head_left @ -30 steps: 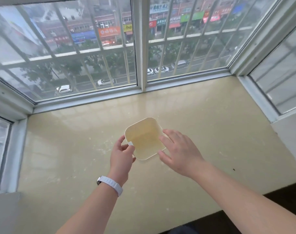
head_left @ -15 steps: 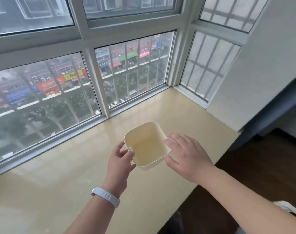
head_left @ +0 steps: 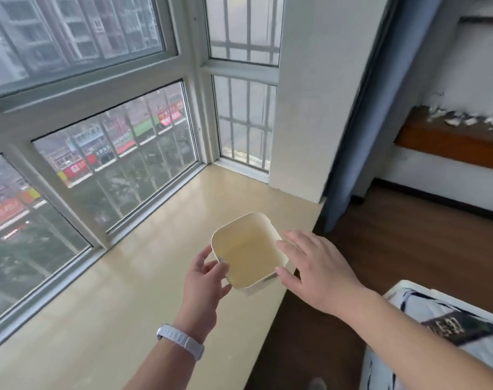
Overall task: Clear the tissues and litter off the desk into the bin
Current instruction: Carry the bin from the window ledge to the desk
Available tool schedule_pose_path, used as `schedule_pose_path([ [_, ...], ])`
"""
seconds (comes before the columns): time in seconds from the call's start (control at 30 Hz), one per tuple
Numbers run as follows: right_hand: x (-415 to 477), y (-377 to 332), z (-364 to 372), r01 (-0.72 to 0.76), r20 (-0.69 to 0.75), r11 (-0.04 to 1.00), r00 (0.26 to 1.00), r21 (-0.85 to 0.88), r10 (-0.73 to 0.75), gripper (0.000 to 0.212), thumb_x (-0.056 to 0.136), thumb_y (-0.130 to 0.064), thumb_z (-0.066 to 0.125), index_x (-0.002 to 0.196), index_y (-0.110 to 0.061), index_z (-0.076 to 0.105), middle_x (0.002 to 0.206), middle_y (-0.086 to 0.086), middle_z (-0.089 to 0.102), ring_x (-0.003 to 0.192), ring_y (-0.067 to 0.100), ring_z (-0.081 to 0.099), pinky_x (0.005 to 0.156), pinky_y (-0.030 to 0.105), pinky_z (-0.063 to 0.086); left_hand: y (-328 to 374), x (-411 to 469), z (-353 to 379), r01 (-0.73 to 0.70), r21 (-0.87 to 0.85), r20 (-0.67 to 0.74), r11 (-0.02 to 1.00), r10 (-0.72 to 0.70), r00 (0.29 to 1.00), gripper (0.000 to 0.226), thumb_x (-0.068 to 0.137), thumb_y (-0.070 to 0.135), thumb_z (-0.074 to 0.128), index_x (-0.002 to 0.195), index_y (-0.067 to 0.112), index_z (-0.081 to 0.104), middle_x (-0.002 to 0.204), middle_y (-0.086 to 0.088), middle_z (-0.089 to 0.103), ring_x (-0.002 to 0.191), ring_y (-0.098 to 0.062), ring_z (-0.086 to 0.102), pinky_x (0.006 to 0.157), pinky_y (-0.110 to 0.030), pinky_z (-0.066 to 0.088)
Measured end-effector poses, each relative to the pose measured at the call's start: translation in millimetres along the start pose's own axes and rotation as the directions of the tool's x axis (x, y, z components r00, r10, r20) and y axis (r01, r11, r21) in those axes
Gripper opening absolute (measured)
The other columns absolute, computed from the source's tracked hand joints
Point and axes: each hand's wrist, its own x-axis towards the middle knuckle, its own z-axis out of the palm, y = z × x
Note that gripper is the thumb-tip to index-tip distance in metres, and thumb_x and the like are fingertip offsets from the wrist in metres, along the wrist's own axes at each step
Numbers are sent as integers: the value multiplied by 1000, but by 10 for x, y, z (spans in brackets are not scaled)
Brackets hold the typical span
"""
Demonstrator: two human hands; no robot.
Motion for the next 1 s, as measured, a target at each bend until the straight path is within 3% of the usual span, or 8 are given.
schedule_pose_path([
  [0.3, -218, 1454, -195, -163, -99, 987, 982, -12, 161, 50, 90, -48, 43, 122, -13, 60, 124, 8, 57, 117, 27, 49, 94, 40, 42, 1, 451, 1617, -31, 118, 150, 993, 13, 989, 45, 82, 6, 65, 112, 40, 60, 95, -5, 73, 85, -17, 71, 61, -33, 55],
  [0.53, -508, 2437, -386, -290, -103, 957, 952, 3, 289, 47, 88, -46, 48, 120, -14, 61, 126, 8, 57, 119, 29, 48, 98, 41, 38, -104, 594, 2841, -59, 184, 270, 981, 7, 963, 49, 84, 5, 63, 126, 30, 56, 94, -6, 72, 87, -19, 70, 59, -31, 56],
  [0.73, -735, 2973, -563, -419, -84, 908, 905, 9, 418, 51, 90, -48, 43, 126, -15, 58, 134, 7, 52, 126, 28, 42, 103, 42, 31, -169, 635, 3596, -78, 237, 372, 968, -16, 928, 52, 87, 3, 62, 133, 25, 53, 93, -5, 73, 89, -20, 70, 58, -29, 56],
  [0.87, -801, 3250, -600, -482, -107, 876, 870, 24, 482, 49, 89, -46, 47, 124, -14, 60, 132, 7, 54, 124, 29, 45, 101, 43, 33, -204, 779, 3987, -88, 277, 425, 957, -40, 904, 50, 87, 4, 61, 131, 26, 53, 92, -2, 73, 85, -15, 71, 57, -27, 56],
  [1.0, -801, 3525, -575, -543, -122, 840, 833, 5, 539, 49, 88, -47, 44, 121, -14, 61, 129, 7, 55, 122, 29, 46, 99, 44, 36, -282, 1028, 4355, -98, 314, 486, 945, -71, 871, 47, 87, 7, 60, 128, 29, 54, 88, 1, 73, 90, -16, 69, 65, -33, 57],
])
